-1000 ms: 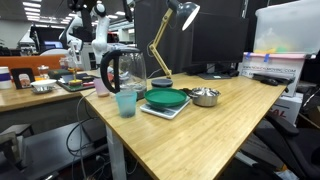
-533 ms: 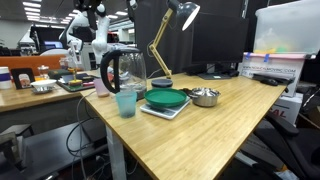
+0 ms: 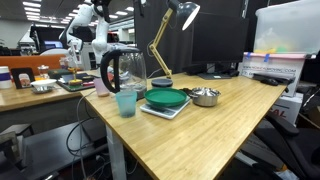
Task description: Move the blue cup to the right
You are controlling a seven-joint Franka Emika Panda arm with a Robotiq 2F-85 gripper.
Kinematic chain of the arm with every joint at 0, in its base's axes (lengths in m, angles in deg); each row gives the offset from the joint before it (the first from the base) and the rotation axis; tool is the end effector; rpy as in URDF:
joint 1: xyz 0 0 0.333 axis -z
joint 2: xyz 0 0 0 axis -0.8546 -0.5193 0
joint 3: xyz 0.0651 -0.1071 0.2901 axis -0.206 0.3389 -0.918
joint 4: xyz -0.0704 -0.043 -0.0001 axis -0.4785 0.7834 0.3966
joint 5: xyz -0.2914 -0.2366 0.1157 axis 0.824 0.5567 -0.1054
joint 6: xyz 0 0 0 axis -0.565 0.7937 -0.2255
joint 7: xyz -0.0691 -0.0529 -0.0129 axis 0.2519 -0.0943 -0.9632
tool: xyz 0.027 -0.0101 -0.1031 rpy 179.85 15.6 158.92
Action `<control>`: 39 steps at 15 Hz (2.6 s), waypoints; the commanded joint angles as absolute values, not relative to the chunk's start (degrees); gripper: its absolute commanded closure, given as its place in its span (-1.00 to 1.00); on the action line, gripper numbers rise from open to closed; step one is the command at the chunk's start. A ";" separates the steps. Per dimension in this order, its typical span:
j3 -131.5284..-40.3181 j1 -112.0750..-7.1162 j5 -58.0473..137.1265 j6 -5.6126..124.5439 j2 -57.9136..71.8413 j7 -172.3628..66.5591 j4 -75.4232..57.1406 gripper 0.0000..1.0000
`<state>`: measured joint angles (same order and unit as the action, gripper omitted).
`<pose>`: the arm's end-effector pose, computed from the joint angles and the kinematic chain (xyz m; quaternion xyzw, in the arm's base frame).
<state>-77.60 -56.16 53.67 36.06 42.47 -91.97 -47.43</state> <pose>0.4299 -0.1400 0.4834 0.9679 0.2290 -0.0479 0.0918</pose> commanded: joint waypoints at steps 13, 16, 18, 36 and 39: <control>-77.71 -55.13 52.68 37.00 41.66 -91.60 -46.40 -1.00; -75.69 -55.31 47.52 41.93 40.61 -93.06 -45.10 -1.00; -74.39 -55.45 43.68 43.78 38.85 -94.87 -43.27 -1.00; -74.09 -52.68 42.72 42.96 30.56 -96.18 -41.02 -1.00; -74.41 -52.05 40.47 42.21 27.12 -100.31 -41.86 -1.00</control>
<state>-73.55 -53.31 43.14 43.82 29.79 -95.66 -42.71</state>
